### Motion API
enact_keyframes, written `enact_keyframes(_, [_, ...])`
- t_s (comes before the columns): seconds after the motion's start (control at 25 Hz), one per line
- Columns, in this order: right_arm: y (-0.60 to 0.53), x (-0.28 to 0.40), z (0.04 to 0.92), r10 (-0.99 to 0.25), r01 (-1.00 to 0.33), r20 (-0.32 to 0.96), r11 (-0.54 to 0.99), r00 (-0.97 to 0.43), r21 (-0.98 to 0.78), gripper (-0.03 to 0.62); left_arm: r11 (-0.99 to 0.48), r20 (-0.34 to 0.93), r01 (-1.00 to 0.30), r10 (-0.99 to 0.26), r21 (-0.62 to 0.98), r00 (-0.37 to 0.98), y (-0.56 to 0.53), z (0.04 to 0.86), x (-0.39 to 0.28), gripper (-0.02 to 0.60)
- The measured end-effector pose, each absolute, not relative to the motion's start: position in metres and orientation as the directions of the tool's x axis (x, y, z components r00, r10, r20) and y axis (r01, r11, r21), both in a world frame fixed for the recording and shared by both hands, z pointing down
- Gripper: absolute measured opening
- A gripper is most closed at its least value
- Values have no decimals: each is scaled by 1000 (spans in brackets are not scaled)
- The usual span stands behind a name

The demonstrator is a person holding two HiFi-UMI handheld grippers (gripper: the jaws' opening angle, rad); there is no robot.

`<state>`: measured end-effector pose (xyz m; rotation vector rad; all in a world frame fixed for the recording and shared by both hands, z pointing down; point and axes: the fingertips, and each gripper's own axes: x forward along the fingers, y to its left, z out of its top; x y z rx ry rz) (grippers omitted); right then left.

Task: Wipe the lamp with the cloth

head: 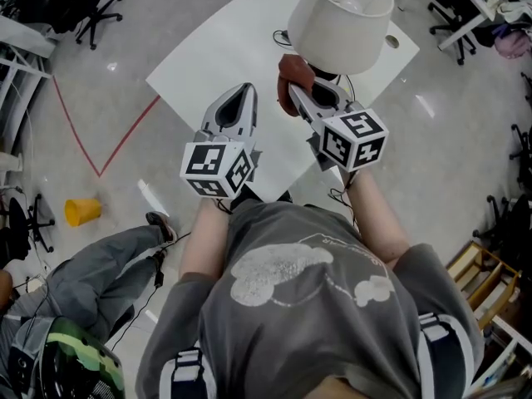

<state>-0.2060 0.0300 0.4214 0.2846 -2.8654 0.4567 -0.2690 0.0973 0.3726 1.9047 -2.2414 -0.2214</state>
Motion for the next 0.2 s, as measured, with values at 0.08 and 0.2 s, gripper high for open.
enact_keyframes(0.08, [30, -206, 422, -153, -222, 250, 934, -956, -280, 91, 162, 48, -958, -987, 237, -155, 97, 374, -268, 8])
enact_keyframes(0.2, [31, -206, 423, -151, -221, 251, 935, -956, -276, 91, 159, 47, -958, -987, 240, -152, 97, 375, -266, 8])
